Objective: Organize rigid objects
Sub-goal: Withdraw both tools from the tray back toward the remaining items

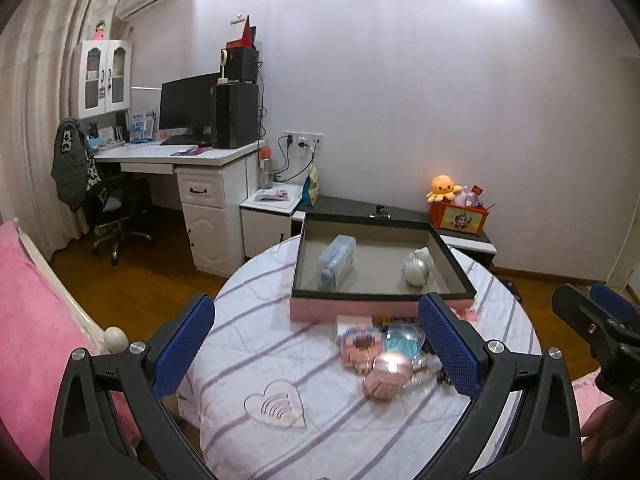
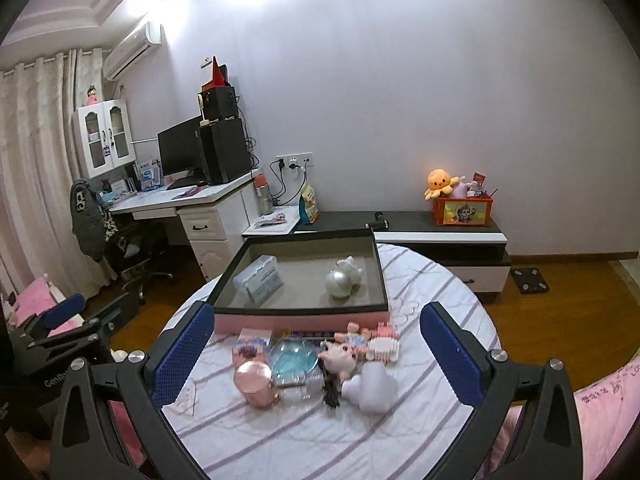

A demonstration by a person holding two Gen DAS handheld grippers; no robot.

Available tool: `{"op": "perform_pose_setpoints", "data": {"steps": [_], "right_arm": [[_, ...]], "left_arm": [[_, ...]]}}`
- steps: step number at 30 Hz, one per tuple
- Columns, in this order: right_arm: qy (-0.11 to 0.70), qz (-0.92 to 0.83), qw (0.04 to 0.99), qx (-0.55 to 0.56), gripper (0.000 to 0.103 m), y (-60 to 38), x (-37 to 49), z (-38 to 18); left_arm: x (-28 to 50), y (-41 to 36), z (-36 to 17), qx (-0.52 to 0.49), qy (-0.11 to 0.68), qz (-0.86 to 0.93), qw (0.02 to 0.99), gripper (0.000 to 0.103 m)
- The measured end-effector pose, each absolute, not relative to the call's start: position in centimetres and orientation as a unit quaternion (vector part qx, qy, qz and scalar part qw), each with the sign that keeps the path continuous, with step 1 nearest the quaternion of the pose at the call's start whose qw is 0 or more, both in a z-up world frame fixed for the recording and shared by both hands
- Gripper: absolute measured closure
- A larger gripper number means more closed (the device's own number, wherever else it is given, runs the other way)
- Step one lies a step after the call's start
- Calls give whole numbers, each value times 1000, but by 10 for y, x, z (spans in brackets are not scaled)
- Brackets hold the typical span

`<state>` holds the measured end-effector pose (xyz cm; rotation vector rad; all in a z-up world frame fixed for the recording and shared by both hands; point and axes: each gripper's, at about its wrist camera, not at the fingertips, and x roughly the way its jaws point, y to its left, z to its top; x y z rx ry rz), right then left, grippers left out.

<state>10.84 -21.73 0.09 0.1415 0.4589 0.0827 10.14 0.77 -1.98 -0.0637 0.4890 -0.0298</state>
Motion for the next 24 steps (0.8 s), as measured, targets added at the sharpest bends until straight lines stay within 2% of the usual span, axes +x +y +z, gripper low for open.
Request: {"op": "perform_pose_setpoints", "data": {"steps": [24], "right_arm": [[240,30,968,65,0,-221,83,-9]], "left_arm": [[77,4,-21,-25,239,-15,971,0]]}}
